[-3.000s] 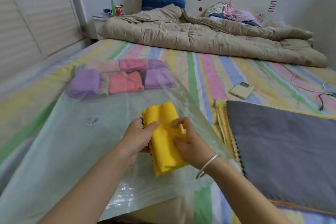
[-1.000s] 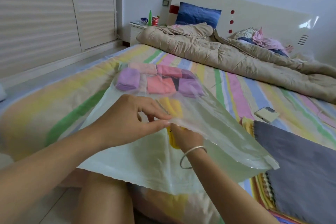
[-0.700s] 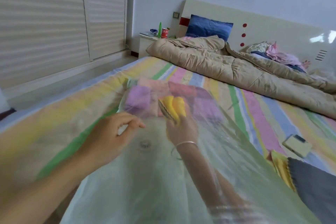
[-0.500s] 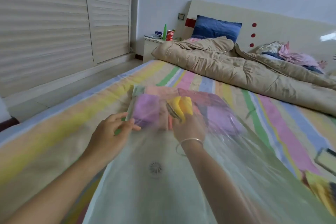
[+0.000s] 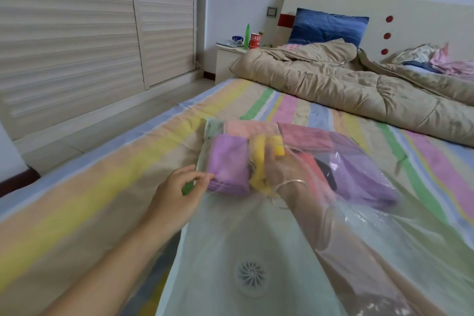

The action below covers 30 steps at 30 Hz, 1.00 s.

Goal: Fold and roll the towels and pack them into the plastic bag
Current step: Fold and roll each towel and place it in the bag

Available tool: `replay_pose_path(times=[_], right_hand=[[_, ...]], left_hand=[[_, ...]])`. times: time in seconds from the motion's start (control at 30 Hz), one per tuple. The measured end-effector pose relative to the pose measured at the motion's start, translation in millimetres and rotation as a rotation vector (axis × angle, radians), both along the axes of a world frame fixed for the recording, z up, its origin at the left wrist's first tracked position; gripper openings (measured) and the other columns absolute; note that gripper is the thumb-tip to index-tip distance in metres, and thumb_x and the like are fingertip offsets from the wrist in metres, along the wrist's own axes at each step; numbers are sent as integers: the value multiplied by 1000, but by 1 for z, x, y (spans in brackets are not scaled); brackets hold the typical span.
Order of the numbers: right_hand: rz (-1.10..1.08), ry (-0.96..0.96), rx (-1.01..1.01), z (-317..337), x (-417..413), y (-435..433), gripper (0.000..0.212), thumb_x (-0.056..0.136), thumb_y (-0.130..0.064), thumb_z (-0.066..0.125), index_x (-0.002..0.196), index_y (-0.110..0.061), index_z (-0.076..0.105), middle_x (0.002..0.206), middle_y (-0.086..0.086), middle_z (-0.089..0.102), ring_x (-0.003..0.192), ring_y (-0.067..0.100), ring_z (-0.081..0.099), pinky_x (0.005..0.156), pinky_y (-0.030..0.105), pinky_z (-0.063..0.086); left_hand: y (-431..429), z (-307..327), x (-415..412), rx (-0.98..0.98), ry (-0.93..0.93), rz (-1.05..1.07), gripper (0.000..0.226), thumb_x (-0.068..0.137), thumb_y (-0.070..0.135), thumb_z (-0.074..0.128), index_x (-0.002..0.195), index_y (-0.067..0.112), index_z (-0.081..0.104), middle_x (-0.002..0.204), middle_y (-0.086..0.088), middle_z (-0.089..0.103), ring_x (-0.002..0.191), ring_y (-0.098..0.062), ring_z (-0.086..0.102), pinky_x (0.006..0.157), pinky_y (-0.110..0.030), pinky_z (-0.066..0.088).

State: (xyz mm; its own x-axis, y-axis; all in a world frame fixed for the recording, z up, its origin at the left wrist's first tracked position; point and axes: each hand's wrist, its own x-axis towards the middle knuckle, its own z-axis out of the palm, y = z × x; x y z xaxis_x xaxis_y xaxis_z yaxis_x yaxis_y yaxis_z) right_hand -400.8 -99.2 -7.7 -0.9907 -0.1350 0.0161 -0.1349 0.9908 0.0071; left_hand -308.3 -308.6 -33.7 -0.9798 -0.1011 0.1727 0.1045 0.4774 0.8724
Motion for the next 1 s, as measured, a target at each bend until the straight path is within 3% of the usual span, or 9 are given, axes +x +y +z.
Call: replay_pose_path(times=[0.13,0.33,0.43,0.53,0.63,0.7,0.8,0.9,1.0], right_hand=[[-120,-100,68,27,-8,6,49,99,-28,41,142,-6,33,147,19,36,137,35,33,113,42,27],[127,63,74,-31,-28,-3,80,75,-43,0,149,-16,18,154,12,21,142,34,14,116,49,7],[131,93,53,-39,-24,-7,63,76,-39,11,127,-20,43,136,11,40,129,35,35,107,47,20],[90,54,-26,-43,-32,-6,30,74,-34,21,91,-28,44,105,5,54,103,31,53,89,40,35],[118,103,8,-42,-10,-3,63,84,-41,11,130,-17,46,133,7,49,125,35,42,104,45,29],[127,108,-80,-43,24,2,72,90,-49,4,147,-13,32,151,8,35,140,31,29,113,44,17],[165,22,-260,-32,96,15,77,99,-54,4,122,-9,62,122,14,64,108,32,64,94,37,43],[199,-37,-255,-32,171,41,100,80,-74,-9,149,-12,27,155,7,22,142,24,28,114,41,24],[213,-127,-311,-33,253,73,84,85,-66,22,151,-15,22,158,6,17,144,25,23,115,33,20]], left_hand=[[3,1,4,46,-19,5,16,92,23,62,97,36,71,58,16,61,53,-7,50,49,-18,35],[-2,-5,3,47,-88,-10,36,90,7,59,100,40,68,43,8,39,38,-7,27,41,-20,23],[0,-2,6,-52,-108,21,34,91,6,57,103,36,67,37,10,40,31,-6,32,39,-15,24],[5,6,11,-291,-119,47,34,91,12,56,113,38,62,90,8,64,64,-1,54,64,-24,45],[13,22,23,-595,-152,15,43,93,19,49,133,34,50,143,4,40,122,-18,48,97,-32,43],[24,39,36,-713,-131,-33,45,95,23,45,139,30,43,151,2,30,134,-22,35,104,-31,36],[53,70,62,-746,-60,-154,46,96,29,44,142,28,39,153,0,28,140,-22,28,110,-29,29],[94,99,97,-707,10,-347,50,96,27,47,145,27,36,155,1,27,141,-20,29,112,-29,27],[133,119,140,-569,70,-572,41,97,25,50,138,28,47,144,9,45,130,-9,42,107,-23,31]])
